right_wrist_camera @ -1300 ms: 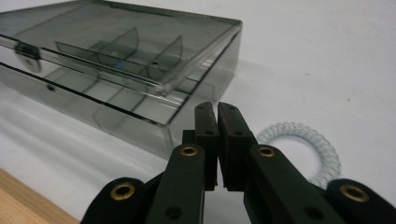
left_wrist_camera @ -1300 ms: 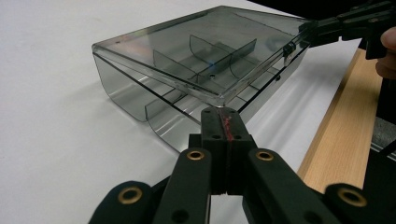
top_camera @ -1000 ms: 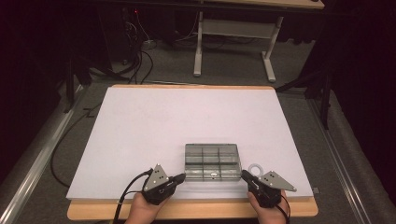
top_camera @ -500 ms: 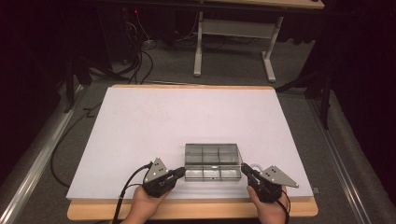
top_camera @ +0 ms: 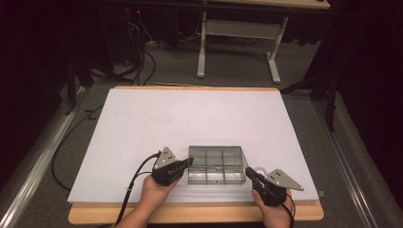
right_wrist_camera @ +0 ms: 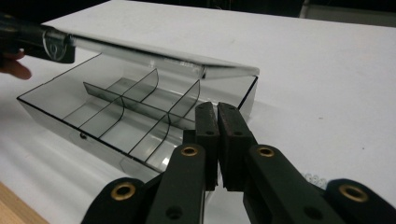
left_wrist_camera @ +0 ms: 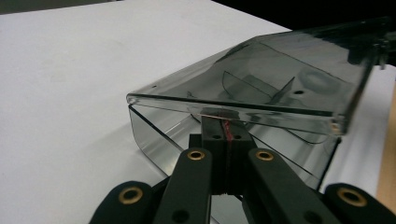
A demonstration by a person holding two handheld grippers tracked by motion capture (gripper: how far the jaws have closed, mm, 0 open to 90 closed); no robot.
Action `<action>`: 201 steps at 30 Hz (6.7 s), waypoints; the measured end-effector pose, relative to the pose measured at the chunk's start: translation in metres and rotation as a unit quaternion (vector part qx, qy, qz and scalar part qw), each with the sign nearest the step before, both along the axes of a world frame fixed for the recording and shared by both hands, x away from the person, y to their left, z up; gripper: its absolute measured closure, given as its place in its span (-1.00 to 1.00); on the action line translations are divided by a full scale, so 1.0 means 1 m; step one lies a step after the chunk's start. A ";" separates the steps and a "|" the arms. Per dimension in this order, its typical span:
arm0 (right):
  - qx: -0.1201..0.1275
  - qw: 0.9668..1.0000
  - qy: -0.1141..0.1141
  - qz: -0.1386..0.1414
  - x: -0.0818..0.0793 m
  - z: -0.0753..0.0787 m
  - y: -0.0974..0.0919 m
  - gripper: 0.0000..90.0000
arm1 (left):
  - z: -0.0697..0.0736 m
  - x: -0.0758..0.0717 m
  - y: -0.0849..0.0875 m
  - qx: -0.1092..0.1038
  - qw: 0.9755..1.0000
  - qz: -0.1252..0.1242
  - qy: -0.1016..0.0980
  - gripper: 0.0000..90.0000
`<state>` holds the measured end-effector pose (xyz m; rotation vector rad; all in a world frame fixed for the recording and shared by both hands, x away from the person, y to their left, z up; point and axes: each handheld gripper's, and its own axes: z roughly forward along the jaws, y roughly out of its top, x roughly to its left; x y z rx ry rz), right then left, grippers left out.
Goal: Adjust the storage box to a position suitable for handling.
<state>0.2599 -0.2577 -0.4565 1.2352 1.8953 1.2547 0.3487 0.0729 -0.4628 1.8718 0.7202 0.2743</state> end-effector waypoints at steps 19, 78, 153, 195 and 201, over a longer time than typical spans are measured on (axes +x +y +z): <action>-0.001 1.000 0.017 0.010 -0.005 -0.011 0.002 0.95 | 0.010 0.017 -0.003 -0.011 1.000 0.013 -0.016 1.00; 0.007 0.999 0.004 -0.052 -0.008 -0.007 -0.038 0.95 | -0.018 0.023 0.004 0.104 0.992 0.067 0.031 1.00; -0.082 0.968 0.189 -0.147 0.055 -0.007 -0.089 0.37 | -0.024 0.024 0.146 0.118 0.983 0.140 0.001 -0.18; -0.127 0.940 0.303 -0.091 0.057 0.008 -0.082 0.37 | -0.024 0.020 0.144 0.122 0.982 0.142 -0.015 -0.20; -0.127 0.939 0.308 -0.083 0.056 0.013 -0.081 0.35 | -0.024 0.019 0.143 0.128 0.981 0.147 -0.021 -0.21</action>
